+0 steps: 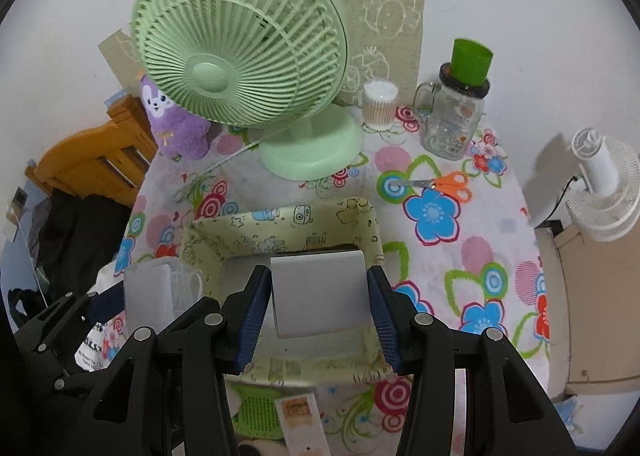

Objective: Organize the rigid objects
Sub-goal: 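Lift both held items and carry them over the patterned fabric box, then lower the case and cube into the fabric box and open both tools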

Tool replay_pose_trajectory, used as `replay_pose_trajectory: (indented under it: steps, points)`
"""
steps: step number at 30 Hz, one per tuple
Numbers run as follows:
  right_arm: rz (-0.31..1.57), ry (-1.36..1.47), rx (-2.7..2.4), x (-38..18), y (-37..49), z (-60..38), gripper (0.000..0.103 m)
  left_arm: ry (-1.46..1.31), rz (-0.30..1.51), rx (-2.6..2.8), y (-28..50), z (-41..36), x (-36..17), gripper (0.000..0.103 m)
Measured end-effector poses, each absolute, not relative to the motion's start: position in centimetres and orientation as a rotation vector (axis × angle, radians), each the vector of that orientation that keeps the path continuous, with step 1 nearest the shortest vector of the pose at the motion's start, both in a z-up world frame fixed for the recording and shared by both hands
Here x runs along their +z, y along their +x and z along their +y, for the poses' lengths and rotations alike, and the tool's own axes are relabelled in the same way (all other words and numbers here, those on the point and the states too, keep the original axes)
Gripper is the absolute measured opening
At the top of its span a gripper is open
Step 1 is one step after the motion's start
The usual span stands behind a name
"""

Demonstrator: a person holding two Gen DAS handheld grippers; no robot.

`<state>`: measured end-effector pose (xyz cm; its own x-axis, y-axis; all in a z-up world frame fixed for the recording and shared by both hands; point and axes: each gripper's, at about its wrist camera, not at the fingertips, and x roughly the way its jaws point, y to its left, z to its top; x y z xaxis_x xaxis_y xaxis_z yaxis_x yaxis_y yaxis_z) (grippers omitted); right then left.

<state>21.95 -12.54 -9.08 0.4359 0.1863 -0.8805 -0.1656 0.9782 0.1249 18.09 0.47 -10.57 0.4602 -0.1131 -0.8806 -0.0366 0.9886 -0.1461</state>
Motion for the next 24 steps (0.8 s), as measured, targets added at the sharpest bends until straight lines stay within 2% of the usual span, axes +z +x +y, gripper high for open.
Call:
replay_pose_trajectory:
  steps: [24]
  points:
    - [1.213,-0.008,0.214,-16.6,27.0,-11.6,0.050,-0.118,1.223,-0.005,21.0,-0.5,-17.0,0.069]
